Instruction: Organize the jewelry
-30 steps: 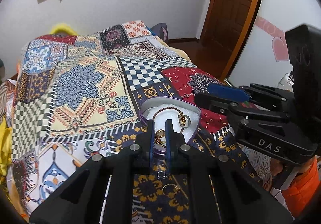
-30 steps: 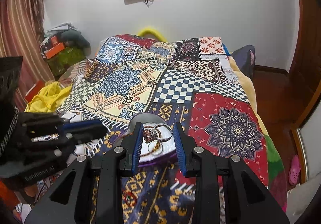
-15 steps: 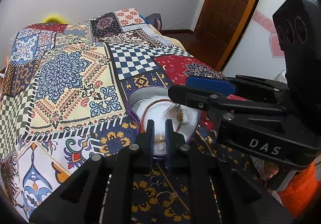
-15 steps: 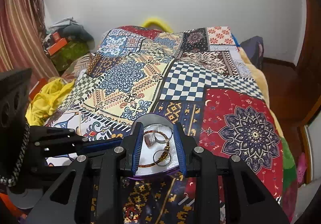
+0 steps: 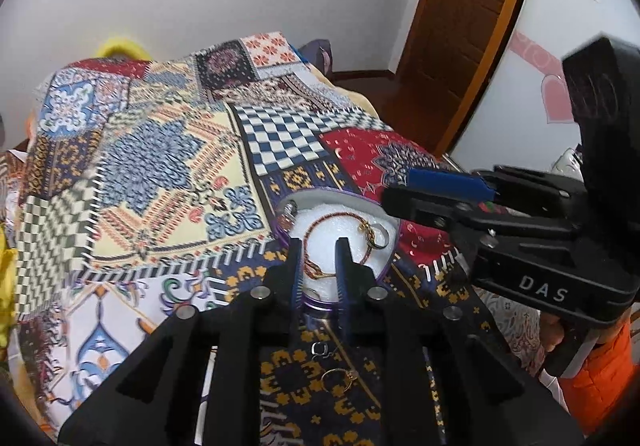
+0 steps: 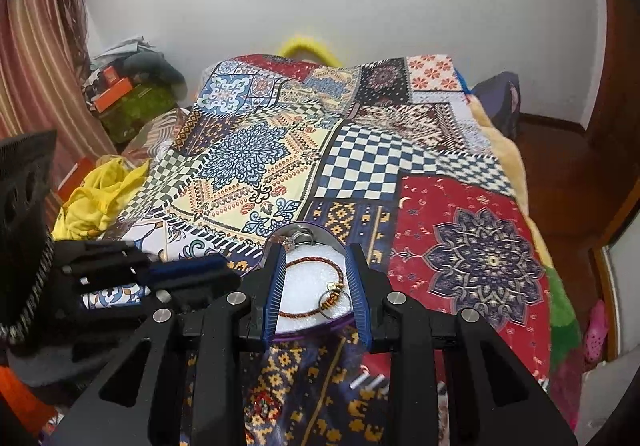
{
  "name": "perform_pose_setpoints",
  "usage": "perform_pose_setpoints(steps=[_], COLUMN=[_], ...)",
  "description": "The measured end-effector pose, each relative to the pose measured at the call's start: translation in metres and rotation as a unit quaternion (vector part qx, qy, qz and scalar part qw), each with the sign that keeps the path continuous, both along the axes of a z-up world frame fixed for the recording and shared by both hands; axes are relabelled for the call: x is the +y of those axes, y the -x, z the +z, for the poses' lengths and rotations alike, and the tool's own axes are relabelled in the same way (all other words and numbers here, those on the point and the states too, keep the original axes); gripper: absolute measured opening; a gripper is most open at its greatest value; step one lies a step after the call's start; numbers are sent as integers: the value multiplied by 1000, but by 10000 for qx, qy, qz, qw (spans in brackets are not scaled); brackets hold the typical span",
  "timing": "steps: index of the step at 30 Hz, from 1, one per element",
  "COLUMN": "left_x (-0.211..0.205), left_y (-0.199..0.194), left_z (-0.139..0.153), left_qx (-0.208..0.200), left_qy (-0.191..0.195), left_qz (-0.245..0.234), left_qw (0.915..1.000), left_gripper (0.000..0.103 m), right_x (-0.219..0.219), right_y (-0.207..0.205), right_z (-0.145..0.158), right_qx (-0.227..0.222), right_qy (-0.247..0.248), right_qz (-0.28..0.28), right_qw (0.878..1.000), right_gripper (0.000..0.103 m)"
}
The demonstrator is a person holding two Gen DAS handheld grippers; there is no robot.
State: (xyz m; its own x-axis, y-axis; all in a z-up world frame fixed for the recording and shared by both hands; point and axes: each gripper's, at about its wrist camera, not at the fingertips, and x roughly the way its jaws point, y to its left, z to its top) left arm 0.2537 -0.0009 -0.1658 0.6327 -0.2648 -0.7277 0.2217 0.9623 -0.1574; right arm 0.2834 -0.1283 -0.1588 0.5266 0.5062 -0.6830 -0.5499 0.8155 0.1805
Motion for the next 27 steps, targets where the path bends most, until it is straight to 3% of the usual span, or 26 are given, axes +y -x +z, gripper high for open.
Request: perform_pose_setpoints(steps=[3,7,13,27], left_x=[5,11,17,14], left_y=[8,18,32,60], left_z=[11,25,28,-14], left_qx=[-96,-191,-95,536], left_qy=[-5,-8,-23,-58], left_qz=[90,197,277,116], left_qw=[9999,9996,9996,9985], left_gripper=[18,28,29,30], right_x=[-5,-9,-15,-12], right_y=[7,16,30,56], right_z=[6,12,11,-20], right_qx=[-60,-135,-113,283], right_qy=[-7,39,101,334], right_qz=[-20,-66,-112,-8], right_qw=[10000,9999,9998,9990], right_gripper=[28,28,29,29])
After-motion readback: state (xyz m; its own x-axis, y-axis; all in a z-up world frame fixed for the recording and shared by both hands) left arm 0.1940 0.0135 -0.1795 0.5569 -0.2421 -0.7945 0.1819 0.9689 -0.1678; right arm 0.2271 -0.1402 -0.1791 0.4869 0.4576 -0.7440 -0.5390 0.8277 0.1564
